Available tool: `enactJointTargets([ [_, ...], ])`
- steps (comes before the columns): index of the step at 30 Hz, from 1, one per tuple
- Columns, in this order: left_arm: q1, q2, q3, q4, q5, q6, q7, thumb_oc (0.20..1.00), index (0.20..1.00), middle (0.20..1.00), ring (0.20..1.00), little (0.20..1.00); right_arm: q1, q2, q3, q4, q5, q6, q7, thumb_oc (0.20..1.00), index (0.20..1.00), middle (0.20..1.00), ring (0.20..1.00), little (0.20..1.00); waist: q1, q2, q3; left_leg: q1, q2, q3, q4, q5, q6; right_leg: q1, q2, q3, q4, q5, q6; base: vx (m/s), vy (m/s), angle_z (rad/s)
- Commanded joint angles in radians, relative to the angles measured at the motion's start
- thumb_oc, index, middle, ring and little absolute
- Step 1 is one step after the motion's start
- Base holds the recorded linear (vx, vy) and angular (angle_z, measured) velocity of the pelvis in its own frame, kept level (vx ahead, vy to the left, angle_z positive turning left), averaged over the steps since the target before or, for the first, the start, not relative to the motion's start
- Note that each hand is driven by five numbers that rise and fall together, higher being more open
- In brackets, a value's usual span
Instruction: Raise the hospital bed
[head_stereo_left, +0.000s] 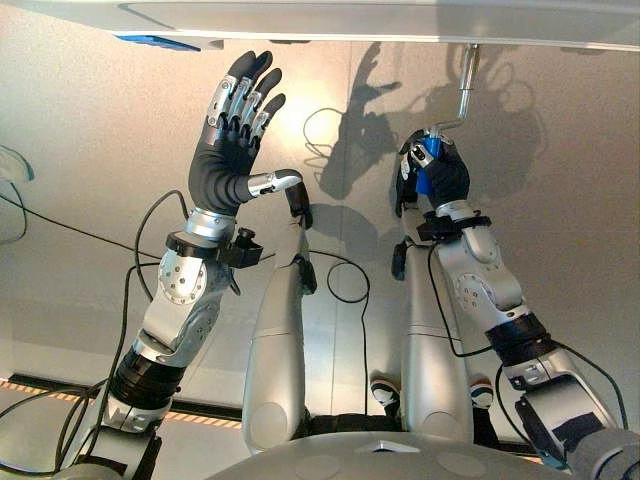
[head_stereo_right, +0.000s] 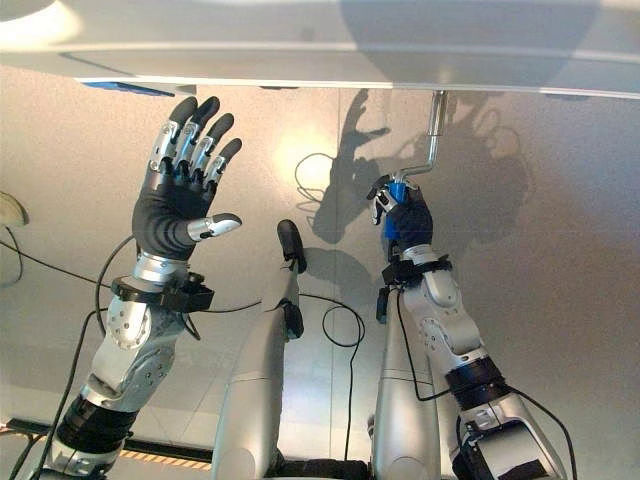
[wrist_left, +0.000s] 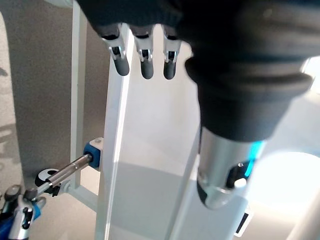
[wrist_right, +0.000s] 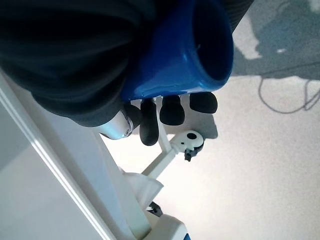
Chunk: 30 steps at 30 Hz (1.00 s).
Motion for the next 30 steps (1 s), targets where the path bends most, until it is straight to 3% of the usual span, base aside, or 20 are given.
enactJointTargets([
  [1, 0.039, 0.011, 0.064, -0.125, -0.014, -0.064, -0.021, 1.0, 1.0, 1.0, 1.0, 1.0, -0.032, -0.04, -0.325, -0.087, 0.011, -0.286, -0.179, 0.2, 0.2, 0.2, 0.2, 0.2, -0.046, -0.008, -0.018, 0.033, -0.019, -0.029, 0.061, -0.08, 0.013, 0.079, 0.043, -0.024, -0.092, 0.012, 0.088, 0.0, -0.035, 0.0],
  [9, 0.037, 0.011, 0.067, -0.141, -0.022, -0.067, -0.014, 1.0, 1.0, 1.0, 1.0, 1.0, -0.058, -0.117, -0.402, 0.098, -0.128, -0.257, -0.343, 0.2, 0.2, 0.2, 0.2, 0.2, -0.046, -0.009, -0.018, 0.04, -0.017, -0.035, 0.048, -0.075, 0.007, 0.084, 0.046, -0.029, -0.094, 0.01, 0.085, 0.0, -0.009, 0.0],
  [14, 0.041, 0.015, 0.06, -0.144, -0.026, -0.064, -0.01, 1.0, 1.0, 1.0, 1.0, 1.0, -0.066, -0.151, -0.421, 0.176, -0.163, -0.24, -0.388, 0.2, 0.2, 0.2, 0.2, 0.2, -0.046, -0.008, -0.018, 0.043, -0.017, -0.039, 0.04, -0.072, 0.005, 0.088, 0.046, -0.036, -0.095, 0.011, 0.084, 0.0, 0.0, 0.0],
  [17, 0.035, 0.015, 0.057, -0.145, -0.029, -0.066, -0.009, 1.0, 1.0, 1.0, 1.0, 1.0, -0.076, -0.156, -0.422, 0.2, -0.144, -0.246, -0.385, 0.2, 0.2, 0.2, 0.2, 0.2, -0.046, -0.007, -0.018, 0.04, -0.017, -0.038, 0.038, -0.065, 0.005, 0.085, 0.047, -0.035, -0.097, 0.017, 0.082, 0.01, 0.0, 0.02],
  [21, 0.029, 0.014, 0.05, -0.143, -0.047, -0.063, -0.022, 1.0, 1.0, 1.0, 1.0, 1.0, -0.069, -0.151, -0.399, 0.163, -0.002, -0.272, -0.258, 0.2, 0.2, 0.2, 0.2, 0.2, -0.045, -0.011, -0.018, 0.051, -0.017, -0.042, 0.04, -0.074, 0.004, 0.098, 0.045, -0.04, -0.09, 0.003, 0.081, 0.01, 0.0, 0.01],
  [24, 0.03, 0.013, 0.055, -0.143, -0.049, -0.058, -0.027, 1.0, 1.0, 1.0, 1.0, 1.0, -0.059, -0.139, -0.399, 0.118, 0.033, -0.293, -0.228, 0.2, 0.2, 0.2, 0.2, 0.2, -0.046, -0.01, -0.018, 0.054, -0.017, -0.044, 0.039, -0.074, 0.003, 0.098, 0.044, -0.042, -0.085, 0.0, 0.08, 0.0, 0.0, 0.0],
  [30, 0.038, 0.016, 0.078, -0.137, -0.045, -0.056, -0.04, 1.0, 1.0, 1.0, 1.0, 1.0, -0.032, -0.152, -0.356, 0.023, 0.019, -0.272, -0.154, 0.2, 0.2, 0.2, 0.2, 0.2, -0.047, -0.011, -0.018, 0.053, -0.018, -0.041, 0.039, -0.073, 0.002, 0.097, 0.046, -0.041, -0.082, -0.001, 0.077, 0.0, 0.0, 0.0],
])
